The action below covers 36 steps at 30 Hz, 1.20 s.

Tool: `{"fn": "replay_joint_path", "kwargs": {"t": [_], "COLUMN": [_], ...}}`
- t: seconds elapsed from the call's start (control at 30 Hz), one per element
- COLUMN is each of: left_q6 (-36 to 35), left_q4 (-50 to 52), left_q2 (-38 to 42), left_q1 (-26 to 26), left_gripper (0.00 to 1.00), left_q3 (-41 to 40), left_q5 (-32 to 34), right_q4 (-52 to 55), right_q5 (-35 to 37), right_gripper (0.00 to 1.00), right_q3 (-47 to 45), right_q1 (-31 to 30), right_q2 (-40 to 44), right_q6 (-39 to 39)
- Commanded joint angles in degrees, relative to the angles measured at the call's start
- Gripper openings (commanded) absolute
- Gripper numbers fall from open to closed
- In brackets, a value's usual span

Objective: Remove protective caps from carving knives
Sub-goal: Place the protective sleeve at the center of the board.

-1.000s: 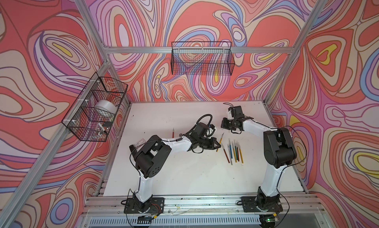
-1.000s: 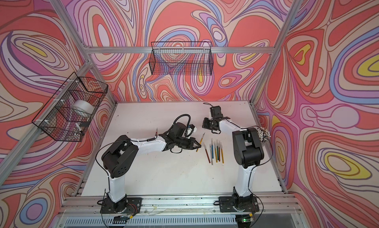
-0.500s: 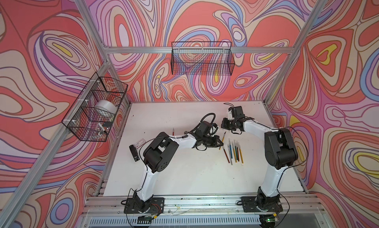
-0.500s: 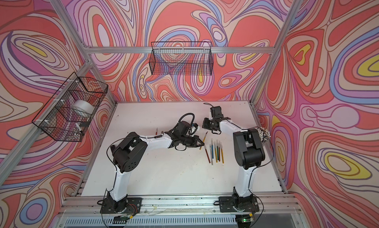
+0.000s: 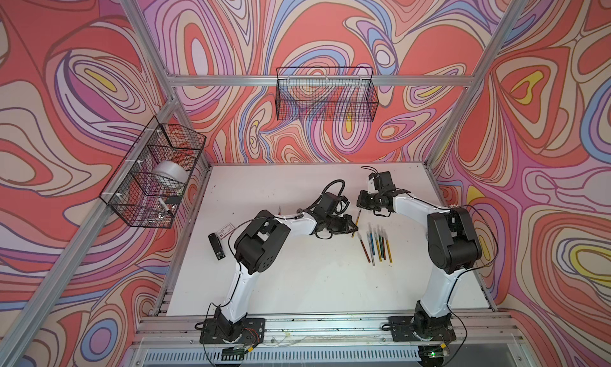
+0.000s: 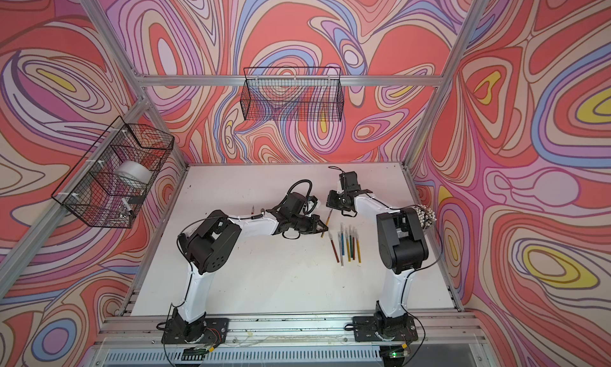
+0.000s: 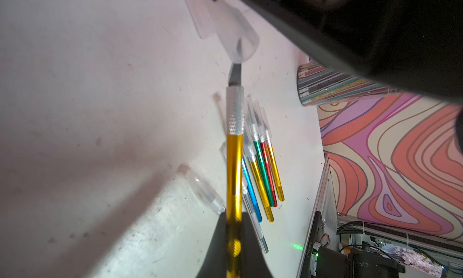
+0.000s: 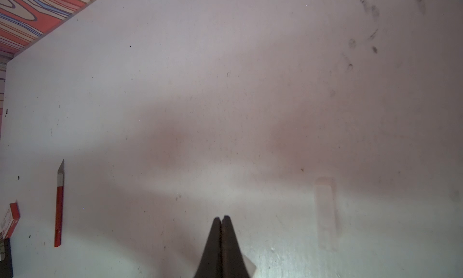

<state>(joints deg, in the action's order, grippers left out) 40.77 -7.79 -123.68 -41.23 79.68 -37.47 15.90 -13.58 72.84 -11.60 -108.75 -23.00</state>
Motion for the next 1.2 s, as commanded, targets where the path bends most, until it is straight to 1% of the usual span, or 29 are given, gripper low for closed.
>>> {"fn": "replay_joint_path", "kwargs": {"t": [0.0, 0.67, 0.8, 0.9, 0.97, 1.03, 1.13, 1.17], "left_q6": [0.7, 1.9, 1.2, 0.6, 0.0, -0.7, -2.2, -2.5], "left_q4": [0.5, -1.1, -1.6, -1.8, -1.7, -0.8, 0.7, 1.2], "left_q2": [-0.9, -1.0, 0.3, 2.7, 5.1, 7.5, 11.4, 12.7], "left_q1": [0.5, 1.6, 1.7, 2.0, 2.3, 2.5, 2.7, 2.9], "left_gripper": [0.00, 0.00, 0.01, 0.01, 0.01, 0.02, 0.03, 0.03], "left_q3": [1.0, 0.6, -1.1, -4.0, -6.7, -9.2, -13.0, -14.2], "left_q5": [-0.2, -0.8, -0.5, -0.2, 0.4, 1.3, 3.1, 3.7], "right_q4": [0.0, 0.1, 0.6, 1.5, 3.1, 4.5, 7.8, 9.6], "right_q5": [0.0, 0.5, 1.0, 1.7, 3.3, 5.7, 8.2, 8.9], "right_gripper": [0.00, 0.00, 0.00, 0.00, 0.04, 0.05, 0.15, 0.16], "right_q3": [-1.0, -2.3, -1.9, -2.3, -2.9, -4.0, -5.3, -5.3], "right_q1": [0.2, 0.2, 0.2, 0.2, 0.3, 0.2, 0.2, 0.2], "right_q2": [2.3, 2.7, 3.1, 3.9, 4.7, 5.9, 6.9, 7.0], "right_q6": [0.2, 0.7, 1.0, 1.9, 2.9, 3.0, 3.1, 2.9]}}
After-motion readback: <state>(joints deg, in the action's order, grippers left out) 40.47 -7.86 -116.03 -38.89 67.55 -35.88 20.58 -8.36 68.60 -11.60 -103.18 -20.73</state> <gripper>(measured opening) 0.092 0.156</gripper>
